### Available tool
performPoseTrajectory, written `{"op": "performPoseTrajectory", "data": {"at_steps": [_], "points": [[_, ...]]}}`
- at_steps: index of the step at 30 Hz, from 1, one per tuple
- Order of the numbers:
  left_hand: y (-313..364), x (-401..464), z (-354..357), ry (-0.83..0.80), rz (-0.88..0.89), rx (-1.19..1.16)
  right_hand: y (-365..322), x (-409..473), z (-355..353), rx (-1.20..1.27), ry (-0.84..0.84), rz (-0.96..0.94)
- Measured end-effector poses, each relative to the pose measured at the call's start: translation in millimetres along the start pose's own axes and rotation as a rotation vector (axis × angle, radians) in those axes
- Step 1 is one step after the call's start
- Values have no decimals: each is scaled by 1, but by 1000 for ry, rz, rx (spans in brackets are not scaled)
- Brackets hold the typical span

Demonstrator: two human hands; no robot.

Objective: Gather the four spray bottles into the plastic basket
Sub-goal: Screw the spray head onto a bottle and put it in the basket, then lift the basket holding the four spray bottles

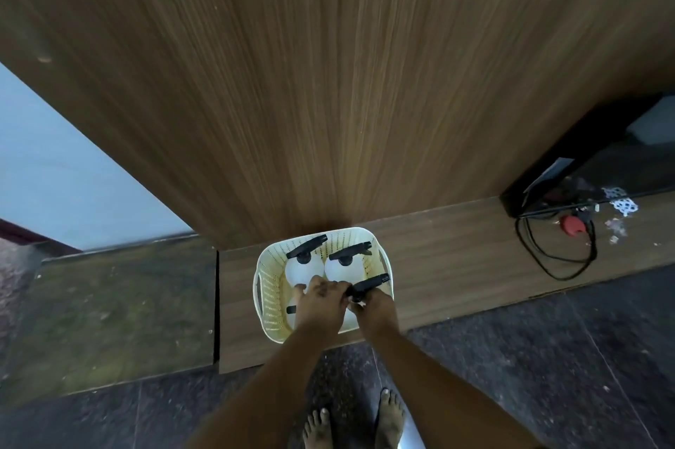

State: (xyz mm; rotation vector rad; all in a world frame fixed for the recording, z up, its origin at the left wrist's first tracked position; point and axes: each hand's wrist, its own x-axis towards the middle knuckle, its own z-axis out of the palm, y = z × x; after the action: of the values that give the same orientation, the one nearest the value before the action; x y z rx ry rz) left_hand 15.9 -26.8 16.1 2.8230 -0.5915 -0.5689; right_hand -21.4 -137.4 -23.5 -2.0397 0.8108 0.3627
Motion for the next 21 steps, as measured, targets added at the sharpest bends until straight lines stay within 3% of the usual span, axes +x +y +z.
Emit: {"op": "performPoseTrajectory", "data": {"at_steps": [4, 8, 14, 21], "points": [[-5, 6, 7, -99, 48, 181, 8, 14, 7, -79, -16, 14], [-12, 10, 17, -89, 125, 357, 13, 22, 9, -102, -29, 42], [-10, 11, 14, -170, 108, 333, 20, 15, -7, -53, -2, 82], [-32, 4, -2, 44, -5, 68, 11, 14, -63, 81, 253, 149]]}}
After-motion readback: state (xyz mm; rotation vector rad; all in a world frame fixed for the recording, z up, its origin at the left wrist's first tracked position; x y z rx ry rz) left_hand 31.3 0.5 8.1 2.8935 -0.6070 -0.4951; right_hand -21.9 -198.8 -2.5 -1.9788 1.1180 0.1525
